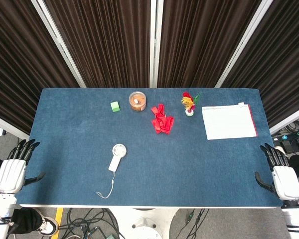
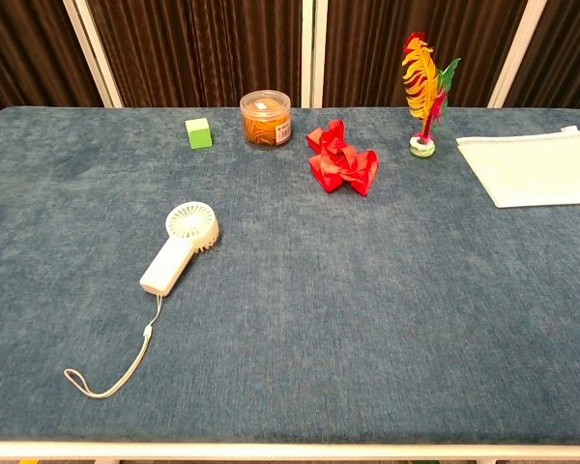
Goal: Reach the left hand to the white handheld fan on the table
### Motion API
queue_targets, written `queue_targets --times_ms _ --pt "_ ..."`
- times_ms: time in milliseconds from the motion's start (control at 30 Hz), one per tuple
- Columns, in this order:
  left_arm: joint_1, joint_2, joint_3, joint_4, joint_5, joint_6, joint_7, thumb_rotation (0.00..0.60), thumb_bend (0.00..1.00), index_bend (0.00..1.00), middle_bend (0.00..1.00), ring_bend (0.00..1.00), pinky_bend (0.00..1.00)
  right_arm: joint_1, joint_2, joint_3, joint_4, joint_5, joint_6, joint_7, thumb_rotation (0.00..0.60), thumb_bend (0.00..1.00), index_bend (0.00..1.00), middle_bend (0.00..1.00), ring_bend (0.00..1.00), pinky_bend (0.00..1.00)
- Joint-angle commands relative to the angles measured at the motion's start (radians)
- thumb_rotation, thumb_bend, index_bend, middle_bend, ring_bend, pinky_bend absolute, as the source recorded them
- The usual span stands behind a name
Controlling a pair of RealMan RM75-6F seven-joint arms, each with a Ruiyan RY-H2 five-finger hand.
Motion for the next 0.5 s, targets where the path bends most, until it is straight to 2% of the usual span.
queue_targets --times_ms 33,500 --pt "0.000 0.001 0.001 -0.003 0.000 -0.001 0.004 0.600 0.10 0.13 0.08 0.00 0.17 0.000 -0.001 -0.001 0.003 -0.002 0.000 0.003 0.600 0.33 0.00 0.00 0.00 0.00" --pt "-0.008 0.014 0.002 -0.021 0.004 -0.010 0.034 0.600 0.10 0.13 0.08 0.00 0.17 0.003 0.000 0.001 0.004 -0.002 -0.002 0.010 0.600 0.33 0.00 0.00 0.00 0.00"
